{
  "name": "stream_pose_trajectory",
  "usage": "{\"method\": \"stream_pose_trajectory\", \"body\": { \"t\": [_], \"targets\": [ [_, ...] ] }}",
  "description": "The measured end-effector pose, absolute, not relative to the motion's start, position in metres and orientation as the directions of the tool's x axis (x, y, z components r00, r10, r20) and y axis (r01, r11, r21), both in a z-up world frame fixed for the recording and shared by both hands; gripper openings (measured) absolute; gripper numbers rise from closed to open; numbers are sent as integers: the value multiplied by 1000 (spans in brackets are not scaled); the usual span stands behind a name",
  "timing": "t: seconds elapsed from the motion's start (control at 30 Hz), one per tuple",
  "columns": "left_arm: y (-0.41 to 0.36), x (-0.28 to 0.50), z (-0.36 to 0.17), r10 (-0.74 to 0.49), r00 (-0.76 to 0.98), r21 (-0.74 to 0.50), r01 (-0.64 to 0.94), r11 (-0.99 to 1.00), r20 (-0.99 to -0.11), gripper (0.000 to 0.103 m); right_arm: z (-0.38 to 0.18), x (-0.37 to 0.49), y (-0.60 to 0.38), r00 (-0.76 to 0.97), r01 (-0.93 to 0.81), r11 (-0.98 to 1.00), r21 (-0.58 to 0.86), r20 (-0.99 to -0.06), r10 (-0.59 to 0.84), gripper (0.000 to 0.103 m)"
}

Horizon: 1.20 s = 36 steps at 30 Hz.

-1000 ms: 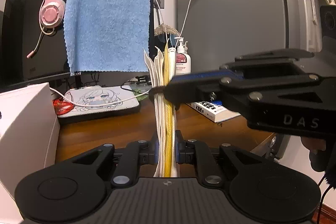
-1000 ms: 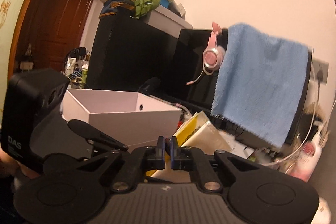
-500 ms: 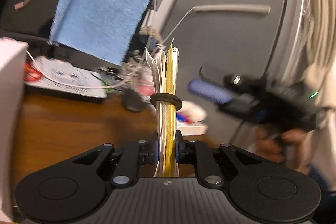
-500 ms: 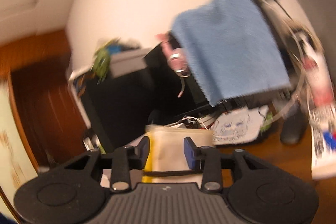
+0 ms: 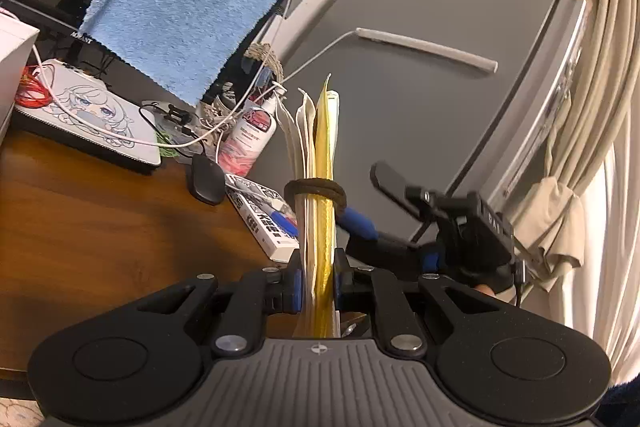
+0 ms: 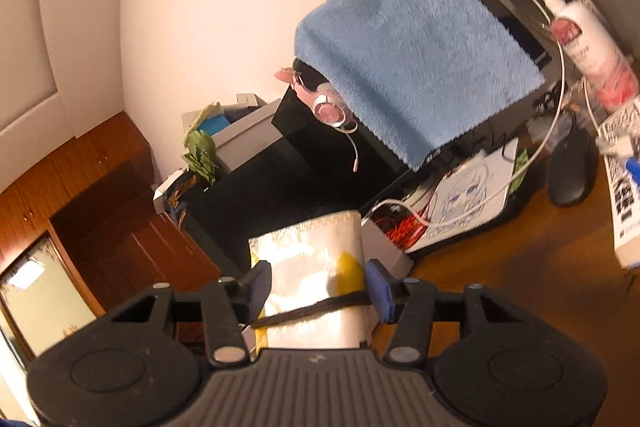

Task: Fold shopping bag
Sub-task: 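Grasp the banded bag with the right tool while the left tool holds it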

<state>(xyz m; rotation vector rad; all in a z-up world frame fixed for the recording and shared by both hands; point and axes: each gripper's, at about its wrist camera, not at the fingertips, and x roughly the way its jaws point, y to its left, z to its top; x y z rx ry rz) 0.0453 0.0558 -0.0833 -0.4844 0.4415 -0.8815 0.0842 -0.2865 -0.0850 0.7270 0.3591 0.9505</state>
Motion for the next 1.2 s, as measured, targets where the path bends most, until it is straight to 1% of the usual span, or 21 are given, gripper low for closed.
{"method": "stream_pose_trajectory", "body": {
  "t": [0.17, 0.27, 0.33, 0.47, 0.53, 0.63, 0.7, 0.83, 1.03, 1.13, 1.2],
  "targets": [
    [59, 47, -85, -802, 573, -571, 606, 554, -170, 13, -91, 83, -281, 529, -594, 372, 713, -3, 849, 52],
    [55, 44, -83, -765, 611, -516, 597, 614, -203, 13, -84, 77, -278, 573, -591, 440, 676, -32, 819, 52],
    [50, 42, -83, -741, 633, -471, 595, 651, -224, 13, -71, 65, -269, 624, -609, 532, 588, -59, 779, 52],
    [44, 40, -84, -737, 633, -445, 604, 661, -236, 13, -40, 37, -234, 708, -635, 699, 329, -114, 697, 52],
    [42, 39, -84, -734, 636, -430, 608, 668, -241, 13, -31, 29, -218, 736, -632, 742, 223, -126, 665, 52],
    [41, 36, -83, -727, 643, -405, 613, 678, -242, 13, -23, 24, -200, 742, -640, 758, 126, -152, 653, 52],
    [40, 35, -82, -715, 656, -384, 612, 691, -242, 13, -21, 23, -193, 739, -649, 756, 88, -163, 654, 52],
    [41, 34, -83, -711, 660, -380, 610, 695, -243, 13, -19, 23, -184, 765, -624, 781, 28, -182, 618, 52],
    [42, 33, -84, -706, 665, -379, 604, 701, -244, 13, -23, 22, -176, 744, -645, 764, 1, -225, 629, 52],
    [43, 33, -84, -704, 668, -381, 601, 702, -243, 13, -25, 22, -175, 729, -658, 753, 4, -248, 638, 52],
    [44, 33, -83, -707, 667, -388, 602, 698, -236, 13, -25, 23, -179, 717, -665, 745, 43, -244, 653, 52]
  ]
}}
